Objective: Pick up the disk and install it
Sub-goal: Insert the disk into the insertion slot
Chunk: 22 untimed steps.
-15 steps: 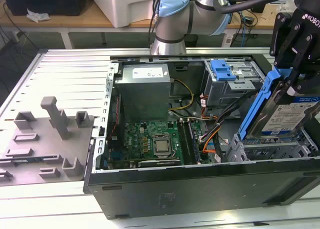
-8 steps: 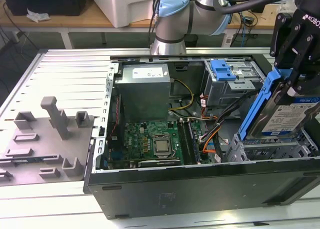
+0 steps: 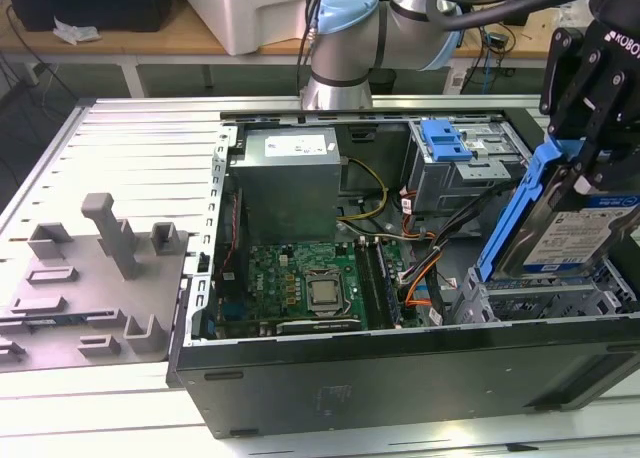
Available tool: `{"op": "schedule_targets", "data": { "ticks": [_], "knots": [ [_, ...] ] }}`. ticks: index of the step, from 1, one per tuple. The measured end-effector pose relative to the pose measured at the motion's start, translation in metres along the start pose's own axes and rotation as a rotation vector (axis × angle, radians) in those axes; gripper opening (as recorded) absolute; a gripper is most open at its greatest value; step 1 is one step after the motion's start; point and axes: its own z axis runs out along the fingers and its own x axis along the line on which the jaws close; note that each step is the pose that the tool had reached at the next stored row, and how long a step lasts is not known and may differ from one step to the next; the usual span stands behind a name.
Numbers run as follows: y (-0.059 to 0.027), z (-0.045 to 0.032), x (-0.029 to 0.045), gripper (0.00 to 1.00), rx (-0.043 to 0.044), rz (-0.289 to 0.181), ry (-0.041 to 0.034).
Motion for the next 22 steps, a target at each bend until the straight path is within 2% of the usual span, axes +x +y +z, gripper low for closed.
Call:
{"op": "schedule_targets", "data": {
  "ticks": [22],
  "knots": [
    [0.0002,0.009,0.0002,0.37,0.0,0.0,0.0]
  ]
}}
